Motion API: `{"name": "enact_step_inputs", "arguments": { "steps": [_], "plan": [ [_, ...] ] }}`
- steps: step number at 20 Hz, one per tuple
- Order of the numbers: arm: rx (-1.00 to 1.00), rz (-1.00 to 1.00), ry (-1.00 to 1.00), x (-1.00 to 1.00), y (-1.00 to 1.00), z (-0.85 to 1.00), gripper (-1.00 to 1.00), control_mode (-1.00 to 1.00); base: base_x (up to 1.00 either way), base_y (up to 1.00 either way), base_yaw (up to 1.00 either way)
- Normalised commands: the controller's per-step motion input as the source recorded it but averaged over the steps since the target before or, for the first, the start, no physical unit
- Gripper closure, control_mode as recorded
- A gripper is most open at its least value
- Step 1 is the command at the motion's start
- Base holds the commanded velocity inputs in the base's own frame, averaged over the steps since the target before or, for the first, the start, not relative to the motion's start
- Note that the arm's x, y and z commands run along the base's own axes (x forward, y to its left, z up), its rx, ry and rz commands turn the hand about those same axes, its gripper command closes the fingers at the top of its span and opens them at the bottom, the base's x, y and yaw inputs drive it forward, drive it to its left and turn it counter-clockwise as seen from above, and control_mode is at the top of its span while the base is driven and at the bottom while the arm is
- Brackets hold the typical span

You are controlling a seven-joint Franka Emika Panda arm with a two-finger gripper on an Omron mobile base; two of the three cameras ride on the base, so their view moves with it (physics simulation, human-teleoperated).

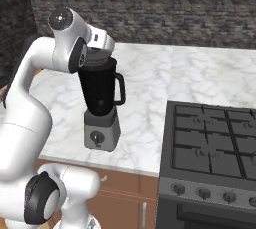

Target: Close the lid blender by securely placing the lid on top.

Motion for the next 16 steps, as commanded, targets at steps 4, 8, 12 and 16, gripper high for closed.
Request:
{"name": "enact_step_inputs", "arguments": {
  "steps": [4, 8, 12, 16],
  "plan": [
    [0.0, 0.0, 0.0, 0.1, 0.0, -0.1, 1.0, -1.0, 0.0, 0.0, 0.0],
    [0.0, 0.0, 0.0, 0.01, 0.0, -0.22, 1.0, -1.0, 0.0, 0.0, 0.0],
    [0.0, 0.0, 0.0, 0.14, -0.03, -0.18, 1.0, -1.0, 0.0, 0.0, 0.0],
    [0.0, 0.0, 0.0, 0.33, -0.12, -0.03, 1.0, -1.0, 0.0, 0.0, 0.0]
  ]
}}
